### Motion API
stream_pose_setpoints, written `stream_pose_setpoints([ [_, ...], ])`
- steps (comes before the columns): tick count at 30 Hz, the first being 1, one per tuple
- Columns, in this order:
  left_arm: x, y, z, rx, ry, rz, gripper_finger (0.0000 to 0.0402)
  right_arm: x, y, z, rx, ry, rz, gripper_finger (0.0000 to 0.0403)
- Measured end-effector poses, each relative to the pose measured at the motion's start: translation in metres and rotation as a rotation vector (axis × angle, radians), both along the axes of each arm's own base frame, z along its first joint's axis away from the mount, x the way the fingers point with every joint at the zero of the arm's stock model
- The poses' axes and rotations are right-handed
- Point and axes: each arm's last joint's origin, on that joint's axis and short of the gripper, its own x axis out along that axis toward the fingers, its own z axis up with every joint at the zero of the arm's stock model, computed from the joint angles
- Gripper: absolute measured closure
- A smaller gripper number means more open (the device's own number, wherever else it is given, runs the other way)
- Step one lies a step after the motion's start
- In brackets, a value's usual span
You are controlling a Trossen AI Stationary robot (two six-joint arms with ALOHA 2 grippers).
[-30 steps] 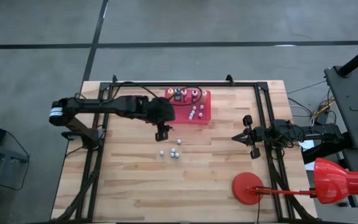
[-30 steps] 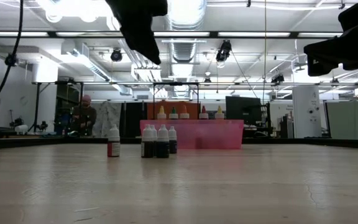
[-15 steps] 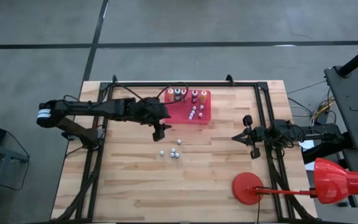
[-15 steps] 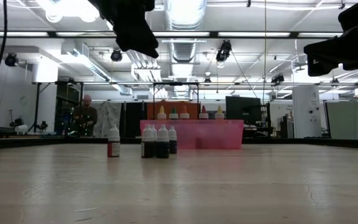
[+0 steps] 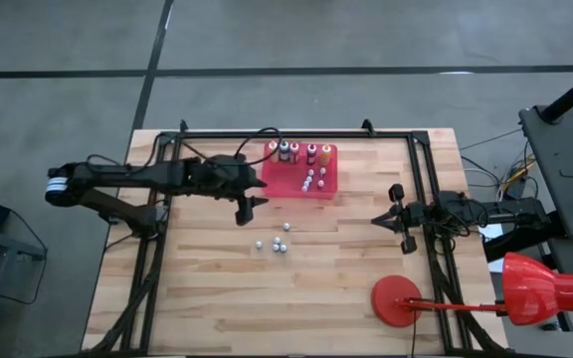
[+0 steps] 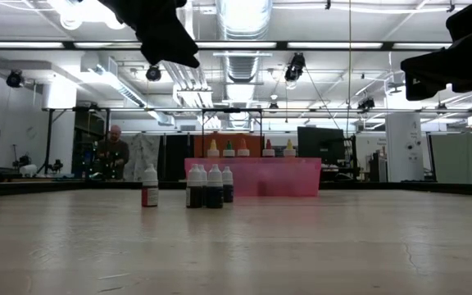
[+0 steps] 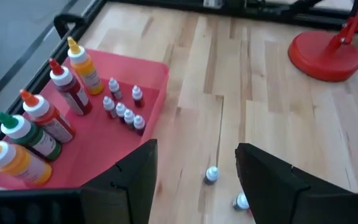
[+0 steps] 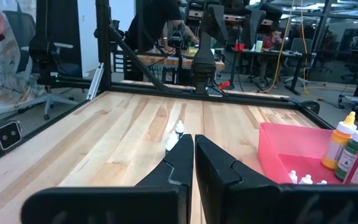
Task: Pick & Place food coloring
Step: Put the small blue food coloring bottle into the pink bin
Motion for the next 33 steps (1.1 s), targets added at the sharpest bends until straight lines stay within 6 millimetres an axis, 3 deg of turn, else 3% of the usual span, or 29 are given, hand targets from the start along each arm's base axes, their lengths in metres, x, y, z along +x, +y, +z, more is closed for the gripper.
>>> stream_pose_setpoints([
  [13, -0.003, 0.0, -0.022, 0.009, -0.107, 0.003, 0.0213, 0.0, 0.0, 0.0, 0.0, 0.0, -0.001, 0.0394],
  [22, 0.001, 0.0, -0.035, -0.011, -0.075, 0.008, 0.0213, 0.0, 0.0, 0.0, 0.0, 0.0, -0.001, 0.0394],
  [33, 0.016, -0.003, -0.053, -0.168, -0.002, -0.104, 0.0213, 0.0, 0.0, 0.0, 0.0, 0.001, -0.001, 0.0394],
])
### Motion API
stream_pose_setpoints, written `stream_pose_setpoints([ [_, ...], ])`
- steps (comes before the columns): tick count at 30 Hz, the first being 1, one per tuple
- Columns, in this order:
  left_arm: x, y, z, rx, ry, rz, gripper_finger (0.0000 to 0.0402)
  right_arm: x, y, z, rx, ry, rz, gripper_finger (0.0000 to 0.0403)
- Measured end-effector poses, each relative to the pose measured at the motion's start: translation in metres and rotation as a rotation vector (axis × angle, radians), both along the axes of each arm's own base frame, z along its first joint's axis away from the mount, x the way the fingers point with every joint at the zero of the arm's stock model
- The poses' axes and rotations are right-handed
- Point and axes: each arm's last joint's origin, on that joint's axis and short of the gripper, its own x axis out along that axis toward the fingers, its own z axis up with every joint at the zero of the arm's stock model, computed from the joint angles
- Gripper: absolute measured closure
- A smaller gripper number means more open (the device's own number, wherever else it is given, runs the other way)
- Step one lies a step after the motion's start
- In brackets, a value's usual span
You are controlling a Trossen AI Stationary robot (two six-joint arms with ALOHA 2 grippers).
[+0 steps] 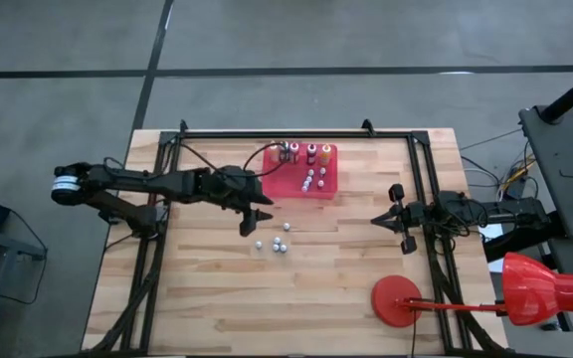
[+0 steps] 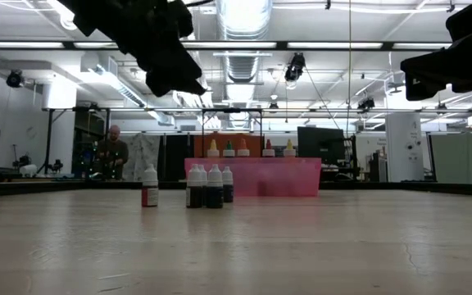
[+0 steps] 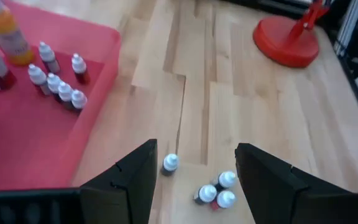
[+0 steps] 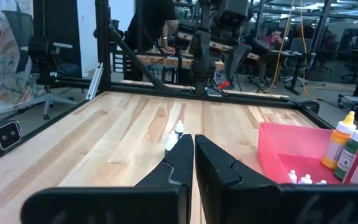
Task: Pick & Place food coloring
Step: Put the small blue food coloring bottle into the pink bin
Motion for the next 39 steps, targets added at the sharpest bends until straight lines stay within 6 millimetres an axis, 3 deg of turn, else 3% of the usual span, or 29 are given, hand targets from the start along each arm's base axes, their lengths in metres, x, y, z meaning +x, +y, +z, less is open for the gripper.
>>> stream_pose_setpoints([
  [14, 0.033, 0.004, -0.003, 0.063, 0.138, -0.055, 0.0213, 0.0, 0.0, 0.0, 0.0, -0.001, 0.001, 0.0394],
  [27, 0.067, 0.006, -0.02, 0.072, 0.268, -0.149, 0.0213, 0.0, 0.0, 0.0, 0.0, 0.0, 0.001, 0.0394],
  [39, 0.087, 0.008, -0.04, 0.08, 0.375, -0.181, 0.0213, 0.0, 0.0, 0.0, 0.0, 0.0, 0.0, 0.0394],
])
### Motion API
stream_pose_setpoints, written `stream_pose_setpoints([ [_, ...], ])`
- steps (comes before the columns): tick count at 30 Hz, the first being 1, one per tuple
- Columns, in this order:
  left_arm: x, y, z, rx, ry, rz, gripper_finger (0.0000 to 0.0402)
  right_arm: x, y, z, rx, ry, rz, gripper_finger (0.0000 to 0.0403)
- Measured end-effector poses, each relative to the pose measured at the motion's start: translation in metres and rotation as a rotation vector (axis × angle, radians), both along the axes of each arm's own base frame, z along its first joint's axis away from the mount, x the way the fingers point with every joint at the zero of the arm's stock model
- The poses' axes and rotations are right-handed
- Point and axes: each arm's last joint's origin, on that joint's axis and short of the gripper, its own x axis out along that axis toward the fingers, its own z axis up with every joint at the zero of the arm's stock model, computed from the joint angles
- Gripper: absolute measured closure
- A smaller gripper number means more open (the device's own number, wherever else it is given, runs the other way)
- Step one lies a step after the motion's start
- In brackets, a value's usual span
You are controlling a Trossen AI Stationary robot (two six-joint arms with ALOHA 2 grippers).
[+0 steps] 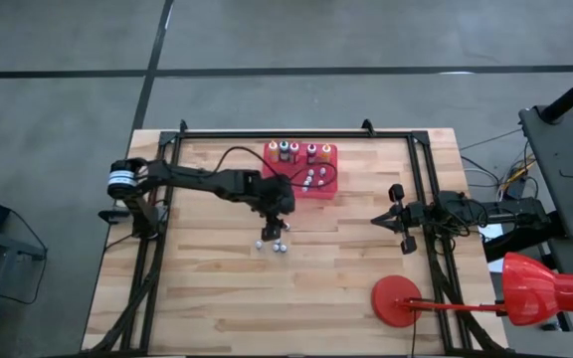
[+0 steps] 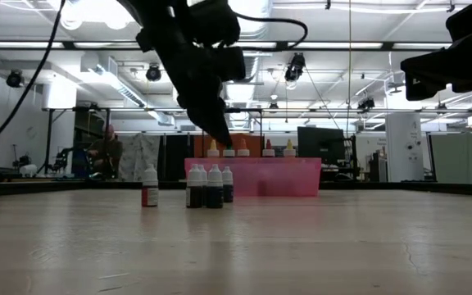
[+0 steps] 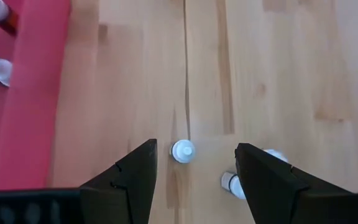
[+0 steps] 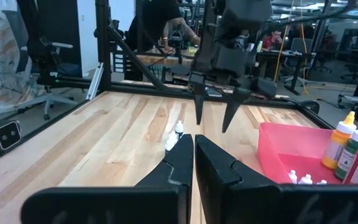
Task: Pick & Place food coloring
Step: Put the small blue food coloring bottle into the pink bin
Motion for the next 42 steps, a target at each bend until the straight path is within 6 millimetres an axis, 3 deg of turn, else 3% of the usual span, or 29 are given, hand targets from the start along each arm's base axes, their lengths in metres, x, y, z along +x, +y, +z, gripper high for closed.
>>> stream_pose_setpoints([
  [12, 0.005, 0.0, -0.015, -0.005, 0.058, -0.002, 0.0213, 0.0, 0.0, 0.0, 0.0, 0.0, 0.0, 0.0394],
  [25, 0.024, 0.002, -0.01, 0.013, 0.104, -0.037, 0.0213, 0.0, 0.0, 0.0, 0.0, 0.0, 0.002, 0.0394],
  [42, 0.038, 0.003, -0.029, 0.004, 0.223, -0.049, 0.0213, 0.001, 0.0, -0.001, -0.001, 0.011, 0.0, 0.0394],
])
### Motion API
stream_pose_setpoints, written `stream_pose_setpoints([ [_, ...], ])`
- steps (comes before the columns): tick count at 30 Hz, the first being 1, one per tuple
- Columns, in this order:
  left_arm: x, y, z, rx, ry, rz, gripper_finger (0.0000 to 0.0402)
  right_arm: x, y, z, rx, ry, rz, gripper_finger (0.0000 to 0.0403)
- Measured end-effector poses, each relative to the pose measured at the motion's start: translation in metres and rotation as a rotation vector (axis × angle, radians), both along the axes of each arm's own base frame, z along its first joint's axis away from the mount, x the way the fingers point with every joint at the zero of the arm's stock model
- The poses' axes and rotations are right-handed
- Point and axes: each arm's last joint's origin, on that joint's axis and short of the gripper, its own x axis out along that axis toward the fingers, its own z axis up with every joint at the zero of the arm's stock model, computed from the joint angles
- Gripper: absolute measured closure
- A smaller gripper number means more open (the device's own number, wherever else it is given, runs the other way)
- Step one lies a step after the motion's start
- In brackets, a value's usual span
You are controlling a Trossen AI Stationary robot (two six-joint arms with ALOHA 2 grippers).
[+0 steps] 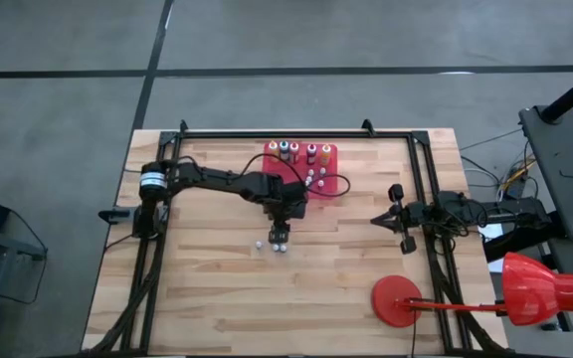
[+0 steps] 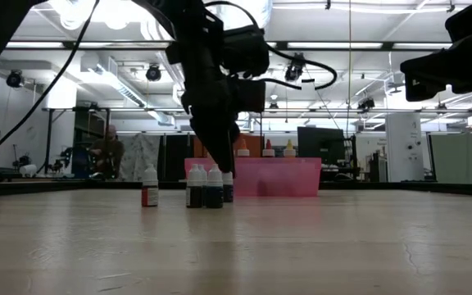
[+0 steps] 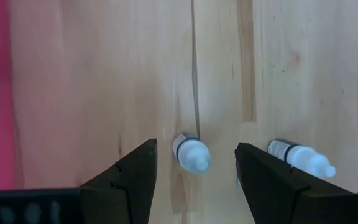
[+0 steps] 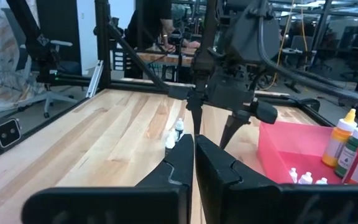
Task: Pick & Place food coloring
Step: Put the small blue food coloring bottle into the pink bin
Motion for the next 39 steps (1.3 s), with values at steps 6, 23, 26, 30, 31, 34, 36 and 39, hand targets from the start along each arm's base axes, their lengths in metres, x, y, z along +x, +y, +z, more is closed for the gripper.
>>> stream_pose_setpoints([
  [6, 0.0016, 0.0002, -0.0053, -0.001, 0.013, 0.0, 0.0213, 0.0001, 0.0, -0.0002, 0.0, 0.002, 0.0, 0.0394],
  [23, 0.0007, 0.0002, -0.0074, 0.005, 0.021, 0.004, 0.0213, 0.0, 0.0001, -0.0001, 0.0, 0.002, 0.001, 0.0394],
  [26, 0.0008, 0.0002, -0.0074, 0.006, 0.02, 0.003, 0.0213, 0.0001, 0.0001, -0.0001, 0.0, 0.002, 0.001, 0.0394],
  [30, 0.0008, 0.0002, -0.0074, 0.006, 0.02, 0.003, 0.0213, 0.0001, 0.0, -0.0002, 0.0, 0.002, 0.0, 0.0394],
  [31, 0.0008, 0.0002, -0.0074, 0.006, 0.02, 0.003, 0.0213, 0.0001, 0.0001, -0.0001, 0.0, 0.002, 0.001, 0.0394],
  [34, 0.0008, 0.0002, -0.0074, 0.006, 0.02, 0.003, 0.0213, 0.0001, 0.0, -0.0001, 0.0, 0.002, 0.0, 0.0394],
  [36, 0.0009, 0.0002, -0.0074, 0.006, 0.019, 0.003, 0.0214, 0.0001, 0.0, -0.0001, 0.0, 0.002, 0.0, 0.0394],
  [39, 0.0009, 0.0006, -0.0074, 0.019, 0.02, 0.007, 0.0222, 0.0, 0.0, 0.0, 0.0, 0.002, 0.0, 0.0394],
])
